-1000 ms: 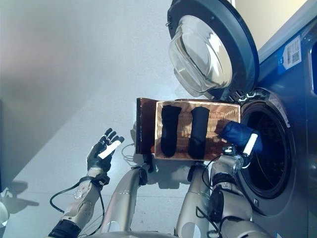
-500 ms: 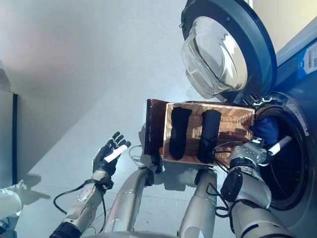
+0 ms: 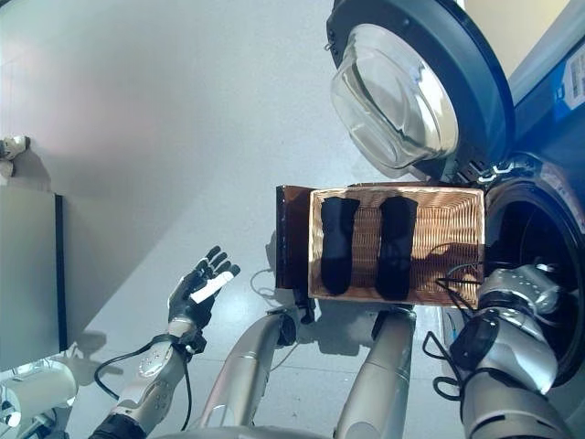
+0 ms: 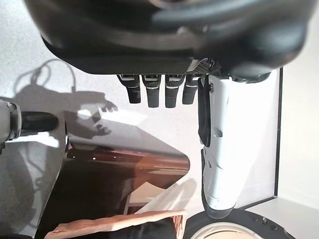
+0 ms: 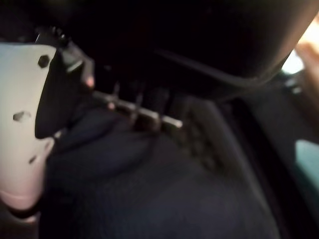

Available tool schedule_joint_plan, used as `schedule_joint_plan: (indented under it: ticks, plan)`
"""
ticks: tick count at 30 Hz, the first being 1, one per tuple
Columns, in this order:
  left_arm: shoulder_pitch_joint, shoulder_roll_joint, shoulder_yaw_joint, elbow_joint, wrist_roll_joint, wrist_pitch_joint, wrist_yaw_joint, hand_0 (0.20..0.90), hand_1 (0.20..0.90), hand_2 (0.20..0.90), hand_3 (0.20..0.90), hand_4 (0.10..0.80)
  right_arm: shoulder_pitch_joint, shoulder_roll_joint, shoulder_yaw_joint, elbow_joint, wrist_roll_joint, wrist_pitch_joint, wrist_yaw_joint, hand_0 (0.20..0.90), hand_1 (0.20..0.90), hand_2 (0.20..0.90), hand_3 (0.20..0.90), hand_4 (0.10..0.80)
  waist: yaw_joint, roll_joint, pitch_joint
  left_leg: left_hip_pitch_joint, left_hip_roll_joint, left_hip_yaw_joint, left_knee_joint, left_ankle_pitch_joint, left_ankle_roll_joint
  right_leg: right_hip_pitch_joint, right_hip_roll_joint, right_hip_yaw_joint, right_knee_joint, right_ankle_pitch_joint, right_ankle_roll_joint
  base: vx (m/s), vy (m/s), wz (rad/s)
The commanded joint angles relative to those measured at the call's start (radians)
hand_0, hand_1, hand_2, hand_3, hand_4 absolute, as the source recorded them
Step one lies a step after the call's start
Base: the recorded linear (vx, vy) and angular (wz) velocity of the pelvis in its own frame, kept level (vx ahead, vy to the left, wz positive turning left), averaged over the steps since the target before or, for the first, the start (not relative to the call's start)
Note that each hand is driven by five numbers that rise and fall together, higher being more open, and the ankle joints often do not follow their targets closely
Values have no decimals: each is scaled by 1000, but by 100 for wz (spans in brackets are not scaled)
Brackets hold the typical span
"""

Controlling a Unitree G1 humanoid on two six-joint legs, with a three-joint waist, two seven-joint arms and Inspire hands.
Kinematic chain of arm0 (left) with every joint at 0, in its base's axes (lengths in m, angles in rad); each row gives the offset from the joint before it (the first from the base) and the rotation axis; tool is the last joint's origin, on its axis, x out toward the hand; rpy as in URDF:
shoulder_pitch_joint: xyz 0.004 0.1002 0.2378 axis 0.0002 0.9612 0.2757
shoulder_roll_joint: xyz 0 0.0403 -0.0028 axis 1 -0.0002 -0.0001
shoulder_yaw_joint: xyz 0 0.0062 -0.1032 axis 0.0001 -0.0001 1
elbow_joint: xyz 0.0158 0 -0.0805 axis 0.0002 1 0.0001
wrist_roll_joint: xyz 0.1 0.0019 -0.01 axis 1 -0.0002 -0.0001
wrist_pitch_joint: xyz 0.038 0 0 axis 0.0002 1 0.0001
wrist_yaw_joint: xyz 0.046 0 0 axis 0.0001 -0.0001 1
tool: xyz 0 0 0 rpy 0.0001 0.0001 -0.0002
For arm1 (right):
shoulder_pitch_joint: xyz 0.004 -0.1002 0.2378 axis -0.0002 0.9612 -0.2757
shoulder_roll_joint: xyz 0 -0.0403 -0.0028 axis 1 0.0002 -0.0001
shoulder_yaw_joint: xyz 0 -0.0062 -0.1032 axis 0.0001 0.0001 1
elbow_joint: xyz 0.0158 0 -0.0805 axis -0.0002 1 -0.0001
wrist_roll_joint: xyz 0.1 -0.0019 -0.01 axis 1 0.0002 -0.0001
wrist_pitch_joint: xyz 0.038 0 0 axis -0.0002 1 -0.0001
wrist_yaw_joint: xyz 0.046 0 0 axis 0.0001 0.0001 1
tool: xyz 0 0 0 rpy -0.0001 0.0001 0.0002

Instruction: Pick up the clothes and place them into the washing machine

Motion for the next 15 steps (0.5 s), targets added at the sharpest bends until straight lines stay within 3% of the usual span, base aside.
schedule_joint_plan:
  ticks: [1,5,6,7,15]
  plan:
    - [34,37,24,-56,-6,-56,1,900,900,900,900,800,19,-164,39,-11,-70,-102,2,200,200,200,200,300,-17,23,-39,15,41,-66,69,-86,-103,36,37,37,19,80,9,0,0,0]
    - [27,33,29,-56,-9,-61,12,900,900,900,900,800,17,-139,57,-16,-65,-100,11,200,200,200,200,300,-20,17,-36,15,44,-58,69,-89,-101,34,43,41,18,85,8,4,-8,-5]
    - [24,32,30,-55,-9,-60,12,900,900,900,900,800,18,-131,58,-15,-62,-98,14,636,636,636,636,612,-21,16,-35,16,45,-57,68,-89,-101,34,44,41,19,85,7,0,0,0]
    - [24,33,31,-54,-9,-60,12,900,900,900,900,800,18,-130,58,-16,-61,-98,15,900,900,900,900,800,-21,15,-35,17,45,-56,68,-89,-101,34,44,41,19,85,7,0,0,0]
    - [24,37,42,-54,-15,-57,14,900,900,900,900,800,20,-123,89,68,-74,-17,12,900,900,900,900,800,-19,3,-35,17,45,-56,71,-87,-102,43,43,32,14,90,5,0,0,0]
